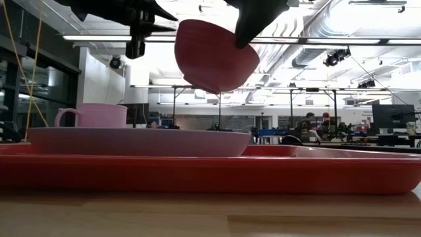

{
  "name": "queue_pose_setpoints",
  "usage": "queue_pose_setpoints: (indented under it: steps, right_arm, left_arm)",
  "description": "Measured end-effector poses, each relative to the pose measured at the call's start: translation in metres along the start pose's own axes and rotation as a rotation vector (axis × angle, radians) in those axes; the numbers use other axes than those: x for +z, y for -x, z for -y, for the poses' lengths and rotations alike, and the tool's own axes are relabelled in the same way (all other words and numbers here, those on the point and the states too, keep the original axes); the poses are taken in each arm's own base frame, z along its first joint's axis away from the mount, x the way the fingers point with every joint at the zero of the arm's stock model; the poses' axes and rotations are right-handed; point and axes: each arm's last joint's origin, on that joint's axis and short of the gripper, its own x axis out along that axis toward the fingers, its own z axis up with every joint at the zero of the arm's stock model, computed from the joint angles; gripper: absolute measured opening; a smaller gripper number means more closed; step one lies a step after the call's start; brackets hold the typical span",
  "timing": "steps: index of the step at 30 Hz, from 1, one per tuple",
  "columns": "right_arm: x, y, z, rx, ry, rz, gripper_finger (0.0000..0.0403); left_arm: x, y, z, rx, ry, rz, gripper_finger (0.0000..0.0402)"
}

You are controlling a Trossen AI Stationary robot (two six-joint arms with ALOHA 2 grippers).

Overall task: Set up tray
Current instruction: Put the red bowl on top of the blue plate

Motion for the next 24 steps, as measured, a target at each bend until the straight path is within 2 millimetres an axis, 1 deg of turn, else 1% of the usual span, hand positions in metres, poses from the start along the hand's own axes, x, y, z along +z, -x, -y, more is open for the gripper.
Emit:
queue_pose_setpoints:
  steps: [5,7,10,12,13,17,20,24]
  right_arm:
    - [0.0,0.0,0.0,0.0,-0.001,0.0,0.0]
    - [0.0,0.0,0.0,0.0,-0.004,-0.001,0.0]
    - [-0.001,0.0,0.0,0.001,-0.002,-0.008,0.0]
    - [-0.001,0.0,0.0,0.002,-0.001,-0.013,0.0]
    - [-0.002,0.0,0.0,0.003,0.0,-0.016,0.0]
    - [-0.003,0.0,0.0,0.004,0.003,-0.025,0.0]
    - [-0.003,0.0,0.0,0.005,0.004,-0.03,0.0]
    - [-0.003,0.0,0.0,0.005,0.005,-0.032,0.0]
  left_arm:
    - [0.002,0.0,-0.002,0.052,-0.004,0.063,0.0226]
    - [0.003,0.0,0.0,0.034,-0.028,0.062,0.0256]
    - [0.002,0.0,0.002,-0.021,-0.082,0.015,0.029]
    - [0.001,0.0,0.004,-0.073,-0.14,-0.015,0.0307]
    - [0.002,0.0,0.005,-0.08,-0.139,-0.019,0.0314]
    - [0.006,0.003,0.011,-0.053,-0.074,-0.023,0.0334]
    - [0.01,0.005,0.015,0.036,-0.038,-0.028,0.0343]
    - [0.019,0.003,0.021,0.155,-0.007,-0.079,0.0347]
